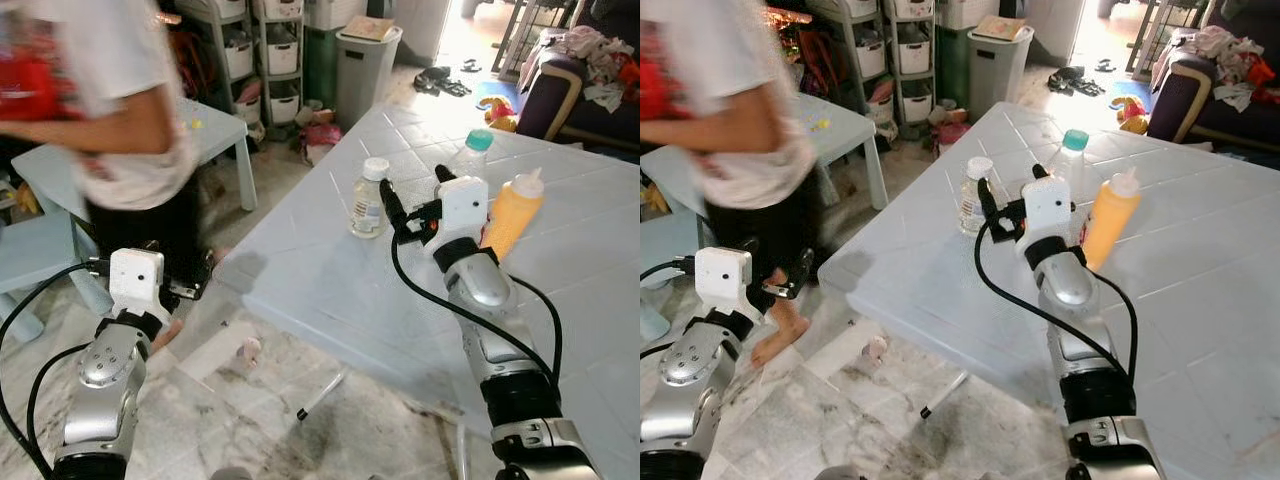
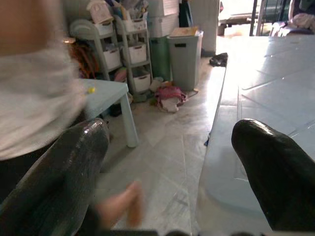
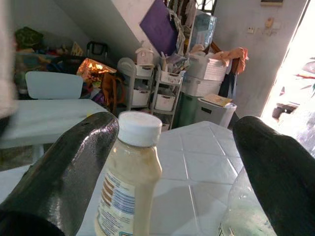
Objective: Restocking fridge
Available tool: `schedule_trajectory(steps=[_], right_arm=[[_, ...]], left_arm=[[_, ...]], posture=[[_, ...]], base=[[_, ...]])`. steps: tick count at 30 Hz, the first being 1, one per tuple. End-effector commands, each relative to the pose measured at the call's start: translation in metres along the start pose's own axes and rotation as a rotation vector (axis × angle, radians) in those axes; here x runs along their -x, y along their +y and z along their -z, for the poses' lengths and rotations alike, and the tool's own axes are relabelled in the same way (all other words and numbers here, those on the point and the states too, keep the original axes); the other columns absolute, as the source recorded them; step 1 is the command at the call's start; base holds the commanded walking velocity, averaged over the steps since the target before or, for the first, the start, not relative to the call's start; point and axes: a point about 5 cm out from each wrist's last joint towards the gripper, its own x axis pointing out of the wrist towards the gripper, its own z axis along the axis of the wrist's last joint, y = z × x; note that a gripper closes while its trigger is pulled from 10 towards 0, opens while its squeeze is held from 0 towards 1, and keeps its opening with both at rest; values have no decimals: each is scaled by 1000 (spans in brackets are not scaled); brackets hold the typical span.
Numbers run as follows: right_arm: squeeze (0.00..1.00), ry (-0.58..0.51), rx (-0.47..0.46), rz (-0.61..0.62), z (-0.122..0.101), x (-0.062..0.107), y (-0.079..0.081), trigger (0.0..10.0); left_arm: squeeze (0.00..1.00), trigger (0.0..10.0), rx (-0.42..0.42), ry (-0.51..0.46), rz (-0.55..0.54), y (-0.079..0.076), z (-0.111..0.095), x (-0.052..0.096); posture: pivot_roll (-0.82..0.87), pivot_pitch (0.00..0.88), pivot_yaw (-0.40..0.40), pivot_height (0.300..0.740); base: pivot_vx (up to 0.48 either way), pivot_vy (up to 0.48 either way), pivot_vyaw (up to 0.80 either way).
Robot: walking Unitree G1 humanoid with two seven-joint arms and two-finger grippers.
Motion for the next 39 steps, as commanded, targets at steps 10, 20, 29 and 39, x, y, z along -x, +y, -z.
schedule_trajectory(steps=[10, 20, 29, 39], right_arm=[[0, -33, -20, -42, -4, -11, -1, 10000], [0, -41, -2, -115, -8, -27, 0, 10000], [0, -47, -12, -137, -14, -36, -6, 10000], [0, -62, -12, -240, -25, -53, 0, 10000]], left_arm=[[0, 10000, -33, 17, 17, 1, -4, 4], [0, 10000, -50, 36, 16, 6, -5, 14], [0, 10000, -66, 51, 17, 11, -7, 22], [0, 10000, -73, 88, 18, 11, -7, 37]], posture=[[89, 58, 20, 740], [123, 87, 28, 740], [153, 119, 37, 740], [177, 176, 41, 740]], base=[[0, 0, 0], [0, 0, 0], [0, 0, 0], [0, 0, 0]])
